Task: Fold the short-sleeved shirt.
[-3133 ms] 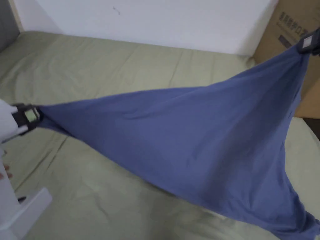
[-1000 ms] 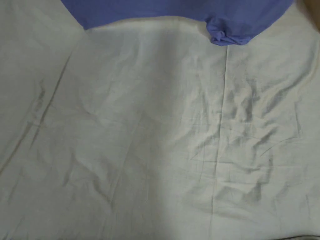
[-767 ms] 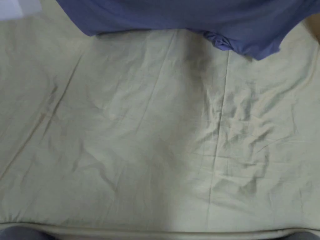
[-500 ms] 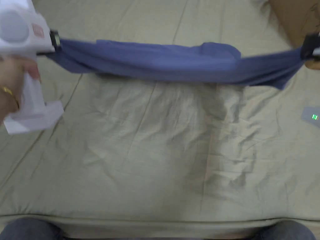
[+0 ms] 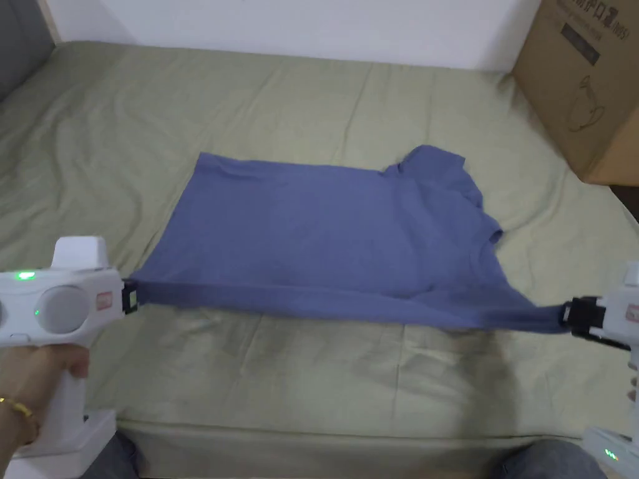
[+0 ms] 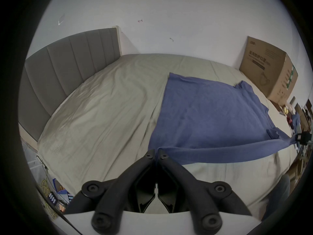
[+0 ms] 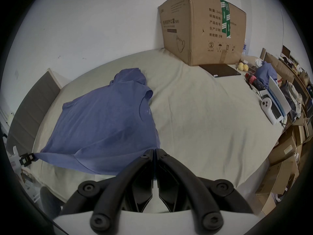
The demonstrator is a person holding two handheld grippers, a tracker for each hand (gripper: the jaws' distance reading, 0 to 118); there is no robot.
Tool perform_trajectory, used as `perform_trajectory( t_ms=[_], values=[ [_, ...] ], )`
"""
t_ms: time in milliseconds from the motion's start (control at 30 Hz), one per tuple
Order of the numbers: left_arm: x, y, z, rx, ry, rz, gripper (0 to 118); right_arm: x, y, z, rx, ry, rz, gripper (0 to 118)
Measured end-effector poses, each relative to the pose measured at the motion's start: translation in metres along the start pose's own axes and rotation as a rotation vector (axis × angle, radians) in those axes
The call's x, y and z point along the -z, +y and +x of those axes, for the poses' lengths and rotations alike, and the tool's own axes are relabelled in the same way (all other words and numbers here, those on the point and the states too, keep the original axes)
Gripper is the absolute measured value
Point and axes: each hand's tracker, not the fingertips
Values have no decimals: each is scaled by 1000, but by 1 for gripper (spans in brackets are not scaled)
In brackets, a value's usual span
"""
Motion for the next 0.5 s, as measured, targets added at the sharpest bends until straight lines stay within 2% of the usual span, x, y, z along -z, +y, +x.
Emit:
perform_trajectory(
  t_ms=[233, 267, 300, 333, 367, 400, 433, 500],
  values=[
    [-16, -29, -11, -11, -24, -74, 0, -17, -49, 12, -11, 37, -37, 1],
    [-18, -32, -11, -19, -24, -82, 13, -19, -53, 14, -2, 47, -32, 3],
    [-19, -34, -14, -31, -15, -93, 29, -21, -56, 15, 5, 51, -26, 9],
    [-20, -37, -16, -45, 2, -95, 55, -24, -56, 15, 2, 46, -31, 26],
    [-22, -37, -20, -62, 15, -91, 88, -27, -55, 17, -12, 34, -36, 61],
    [-25, -37, -25, -87, 19, -74, 105, -32, -54, 19, -35, 29, -23, 86],
    [-28, -35, -31, -118, 23, -47, 116, -38, -50, 19, -54, 18, -14, 100],
    [-42, -26, -36, -129, 21, 39, 118, -56, -42, 14, -102, -18, 70, 104]
  ],
)
